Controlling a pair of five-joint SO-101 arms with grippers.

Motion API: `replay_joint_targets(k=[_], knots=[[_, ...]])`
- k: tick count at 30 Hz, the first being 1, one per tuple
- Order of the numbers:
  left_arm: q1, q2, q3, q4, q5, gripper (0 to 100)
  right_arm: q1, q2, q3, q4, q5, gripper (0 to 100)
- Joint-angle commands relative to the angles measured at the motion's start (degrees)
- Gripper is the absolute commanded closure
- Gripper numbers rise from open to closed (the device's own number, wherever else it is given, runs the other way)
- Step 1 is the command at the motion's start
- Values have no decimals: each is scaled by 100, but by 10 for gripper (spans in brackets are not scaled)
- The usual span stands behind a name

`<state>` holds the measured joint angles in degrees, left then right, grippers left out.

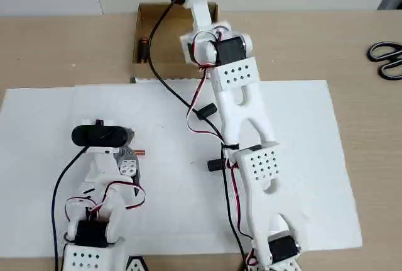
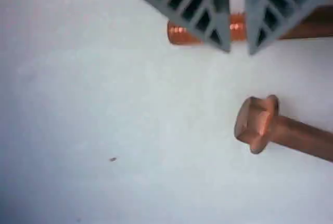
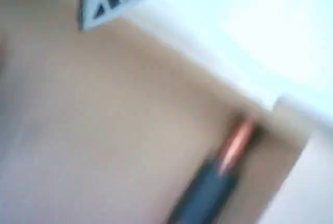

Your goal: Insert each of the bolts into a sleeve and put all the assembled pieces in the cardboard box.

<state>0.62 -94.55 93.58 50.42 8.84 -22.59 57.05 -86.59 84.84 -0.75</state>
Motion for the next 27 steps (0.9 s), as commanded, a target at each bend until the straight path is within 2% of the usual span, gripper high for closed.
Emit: replay_joint_targets(k=[1,3,7,14,21,27], knots=[[-9,-44,-13,-132,0,994,-66,-558,-299,1059,-519,753],[-9,-44,-13,-132,132,994,-119,-611,-264,1446,-738,753],[35,-44,-13,-132,501,994,-180,-769,-255,1481,-1011,762],[0,-44,-13,-123,598,994,-391,-1393,976,1490,-1169,921],[0,-44,-13,-123,598,994,-374,-2167,2716,1446,-2391,876],[0,-44,-13,-123,598,994,-312,-2237,2998,1429,-3288,877]])
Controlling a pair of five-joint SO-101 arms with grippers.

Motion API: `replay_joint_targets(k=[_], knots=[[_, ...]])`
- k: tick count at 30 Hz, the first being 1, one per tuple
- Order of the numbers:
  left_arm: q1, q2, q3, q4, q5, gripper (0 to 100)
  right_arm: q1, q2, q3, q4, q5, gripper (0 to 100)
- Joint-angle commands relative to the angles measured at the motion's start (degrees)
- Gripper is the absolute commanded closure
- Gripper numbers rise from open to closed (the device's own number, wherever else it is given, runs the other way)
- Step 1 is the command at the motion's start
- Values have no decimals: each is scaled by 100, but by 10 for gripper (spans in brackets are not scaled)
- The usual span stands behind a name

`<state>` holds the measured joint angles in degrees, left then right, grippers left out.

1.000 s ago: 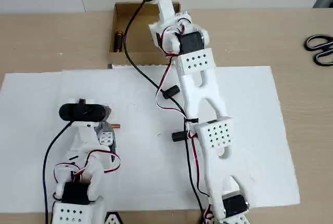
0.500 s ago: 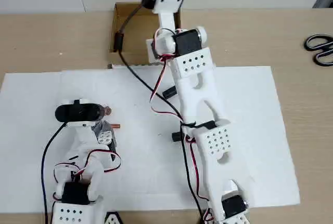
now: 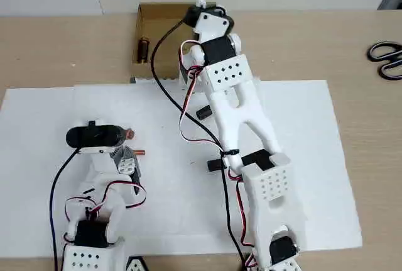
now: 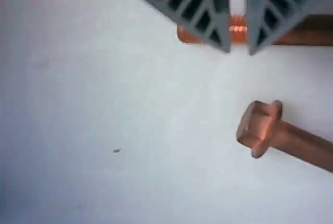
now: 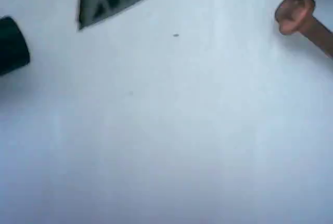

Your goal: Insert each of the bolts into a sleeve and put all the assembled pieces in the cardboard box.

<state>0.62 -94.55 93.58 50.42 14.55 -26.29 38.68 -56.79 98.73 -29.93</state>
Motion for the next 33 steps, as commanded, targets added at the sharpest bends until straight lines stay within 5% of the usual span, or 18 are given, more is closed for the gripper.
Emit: replay_joint_targets(k=[1,22,33], knots=[[0,-44,-13,-123,26,994,66,-391,26,40,-440,877],[-9,-44,-13,-114,35,994,198,514,-9,-101,-2303,873],[-9,-44,-13,-114,35,994,-92,532,18,-268,-2409,872]])
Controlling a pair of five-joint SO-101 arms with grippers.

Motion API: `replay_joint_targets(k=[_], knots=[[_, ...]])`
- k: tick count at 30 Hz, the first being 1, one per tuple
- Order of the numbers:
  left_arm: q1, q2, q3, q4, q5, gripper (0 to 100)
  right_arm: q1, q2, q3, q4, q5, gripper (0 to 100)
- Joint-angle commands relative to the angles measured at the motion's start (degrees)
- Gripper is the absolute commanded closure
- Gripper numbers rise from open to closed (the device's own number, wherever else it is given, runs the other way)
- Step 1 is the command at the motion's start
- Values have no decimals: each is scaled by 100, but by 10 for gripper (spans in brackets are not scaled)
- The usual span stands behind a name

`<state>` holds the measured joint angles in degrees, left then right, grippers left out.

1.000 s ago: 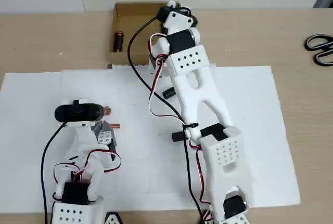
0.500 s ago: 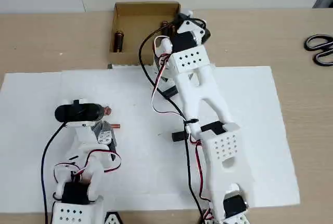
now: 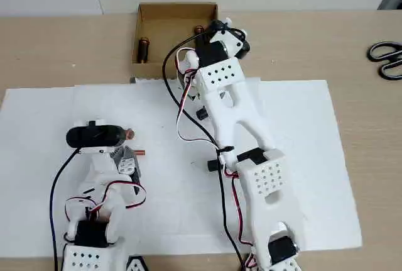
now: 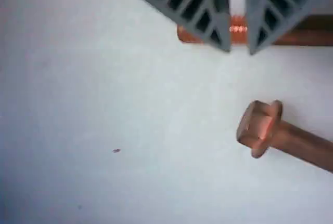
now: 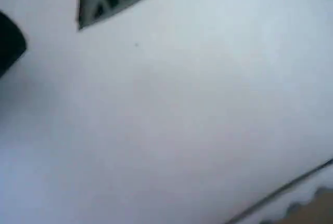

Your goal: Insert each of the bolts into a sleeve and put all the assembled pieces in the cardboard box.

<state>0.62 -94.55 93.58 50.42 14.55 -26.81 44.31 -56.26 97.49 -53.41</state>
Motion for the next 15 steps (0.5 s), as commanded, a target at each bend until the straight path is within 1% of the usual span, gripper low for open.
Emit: replay_joint_targets(k=[1,8,15], knots=[[-9,-44,-13,-105,35,994,-40,-22,-35,-171,-62,872],[-9,-44,-48,123,35,994,75,330,-44,-163,-62,872],[-9,-44,-48,123,35,994,101,400,-62,-154,-62,872]])
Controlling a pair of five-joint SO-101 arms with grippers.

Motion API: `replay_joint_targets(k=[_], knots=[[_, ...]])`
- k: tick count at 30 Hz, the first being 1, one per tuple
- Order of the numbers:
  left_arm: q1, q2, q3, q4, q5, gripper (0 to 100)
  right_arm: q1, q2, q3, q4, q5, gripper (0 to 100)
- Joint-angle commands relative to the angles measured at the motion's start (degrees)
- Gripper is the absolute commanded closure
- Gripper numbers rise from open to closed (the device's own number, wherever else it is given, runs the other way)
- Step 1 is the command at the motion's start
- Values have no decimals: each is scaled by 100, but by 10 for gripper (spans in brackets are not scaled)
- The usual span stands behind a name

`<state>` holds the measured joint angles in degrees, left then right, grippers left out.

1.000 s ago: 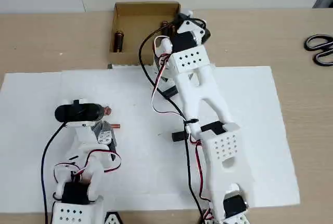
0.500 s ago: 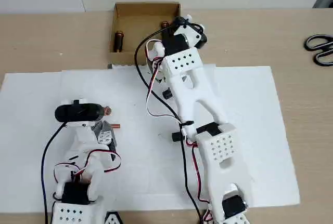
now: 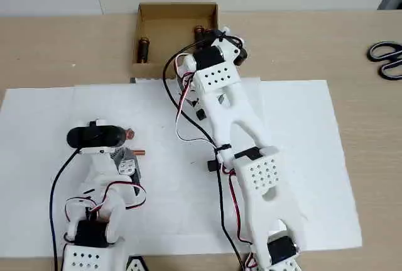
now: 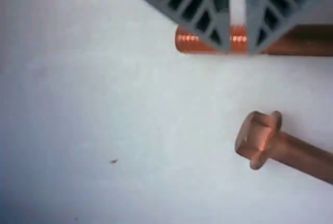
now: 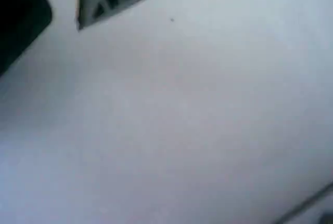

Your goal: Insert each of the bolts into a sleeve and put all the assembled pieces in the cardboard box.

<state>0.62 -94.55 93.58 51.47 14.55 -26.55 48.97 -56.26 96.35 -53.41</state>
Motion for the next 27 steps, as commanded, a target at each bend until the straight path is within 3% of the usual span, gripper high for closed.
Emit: replay_joint_targets(k=[1,9,21,27], knots=[[-9,-44,-48,18,35,994,75,-48,-62,-40,-62,871],[-9,-44,-48,18,35,994,84,57,-44,-101,-53,714],[-9,-44,-48,18,35,994,382,505,-70,-382,-62,866],[-9,-44,-48,18,35,994,497,444,-70,-321,-53,876]])
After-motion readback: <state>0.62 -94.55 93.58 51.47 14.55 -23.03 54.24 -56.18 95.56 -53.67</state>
